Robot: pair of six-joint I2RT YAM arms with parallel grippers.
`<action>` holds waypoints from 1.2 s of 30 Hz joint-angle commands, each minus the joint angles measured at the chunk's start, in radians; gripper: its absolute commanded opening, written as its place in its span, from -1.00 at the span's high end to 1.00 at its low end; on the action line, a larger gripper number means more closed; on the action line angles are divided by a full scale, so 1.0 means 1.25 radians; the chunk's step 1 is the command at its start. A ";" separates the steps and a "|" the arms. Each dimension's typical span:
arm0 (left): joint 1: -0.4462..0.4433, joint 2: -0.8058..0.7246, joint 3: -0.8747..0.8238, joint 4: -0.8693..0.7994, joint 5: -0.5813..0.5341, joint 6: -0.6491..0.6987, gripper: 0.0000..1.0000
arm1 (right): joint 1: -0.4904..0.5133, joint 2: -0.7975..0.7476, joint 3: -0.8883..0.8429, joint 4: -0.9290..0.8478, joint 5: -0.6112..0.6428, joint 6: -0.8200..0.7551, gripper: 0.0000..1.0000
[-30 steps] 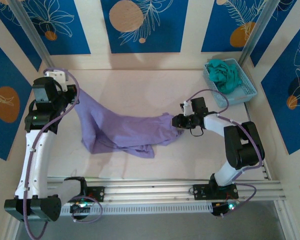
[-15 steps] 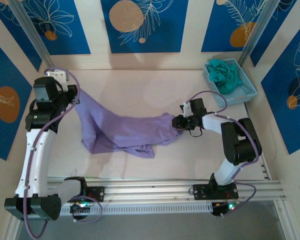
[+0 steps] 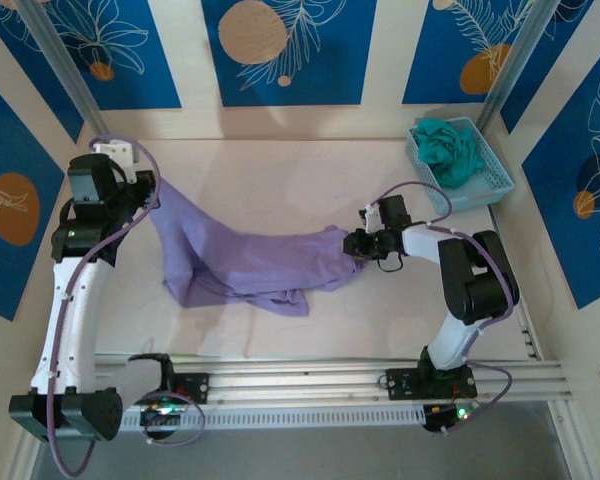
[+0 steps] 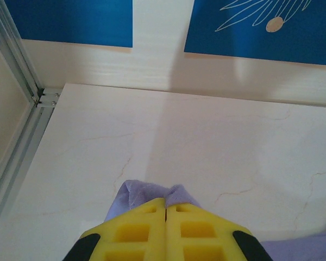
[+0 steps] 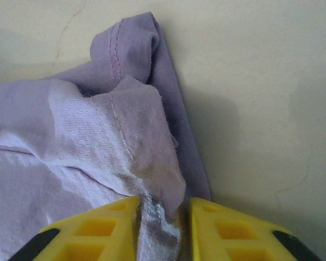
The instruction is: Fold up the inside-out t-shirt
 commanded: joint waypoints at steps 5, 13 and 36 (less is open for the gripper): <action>0.011 -0.003 -0.003 0.030 0.017 0.017 1.00 | -0.002 0.010 0.019 0.009 -0.037 0.002 0.60; 0.011 -0.002 -0.005 0.031 0.017 0.018 1.00 | -0.007 -0.005 0.024 0.011 -0.040 -0.001 0.85; 0.011 -0.020 -0.002 0.026 0.022 0.016 1.00 | -0.008 -0.080 0.015 0.029 -0.020 -0.029 0.68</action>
